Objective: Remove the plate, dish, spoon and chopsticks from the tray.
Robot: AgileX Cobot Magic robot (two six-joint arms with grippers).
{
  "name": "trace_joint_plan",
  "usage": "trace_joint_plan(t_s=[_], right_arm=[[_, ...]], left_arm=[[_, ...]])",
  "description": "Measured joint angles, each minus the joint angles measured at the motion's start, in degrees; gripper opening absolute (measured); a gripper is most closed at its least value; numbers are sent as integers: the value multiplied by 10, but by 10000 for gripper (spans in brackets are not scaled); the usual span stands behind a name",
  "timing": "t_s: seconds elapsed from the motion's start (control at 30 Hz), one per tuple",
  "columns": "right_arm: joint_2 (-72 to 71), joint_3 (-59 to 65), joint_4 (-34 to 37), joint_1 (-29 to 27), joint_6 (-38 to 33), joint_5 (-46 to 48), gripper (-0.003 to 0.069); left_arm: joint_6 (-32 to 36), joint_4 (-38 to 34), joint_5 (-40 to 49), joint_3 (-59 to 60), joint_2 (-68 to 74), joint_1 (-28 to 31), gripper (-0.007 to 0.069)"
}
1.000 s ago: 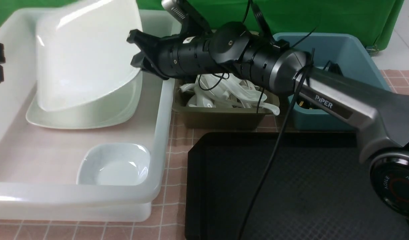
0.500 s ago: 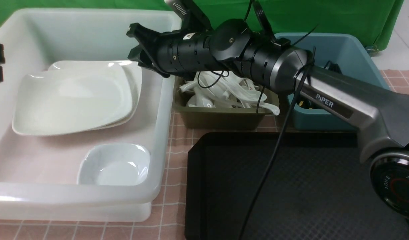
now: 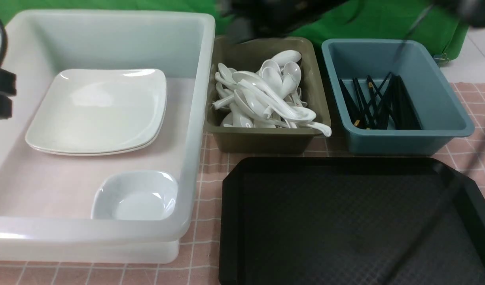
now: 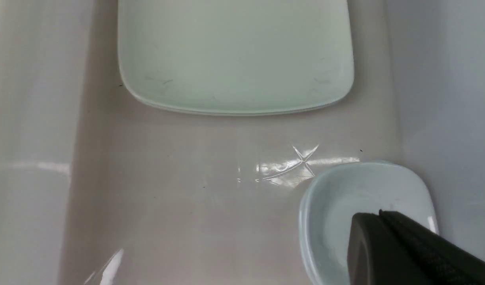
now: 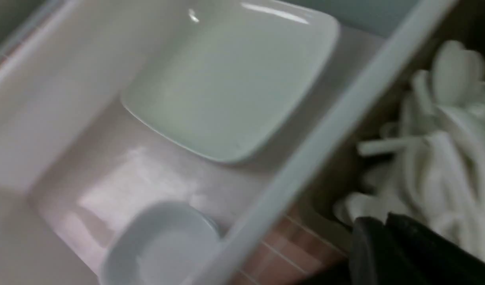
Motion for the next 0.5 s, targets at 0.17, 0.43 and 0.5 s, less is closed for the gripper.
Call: trace_joint_plan(t_s=[0.17, 0.43, 0.5], right_arm=[[-123, 0, -119, -28, -2, 134, 30], [-379, 146, -187, -31, 41, 107, 30], [-470, 236, -191, -31, 50, 50, 30]], left_arm=[[17, 0, -2, 0, -5, -127, 0], [24, 18, -2, 1, -96, -273, 0], [21, 16, -4, 8, -145, -286, 0]])
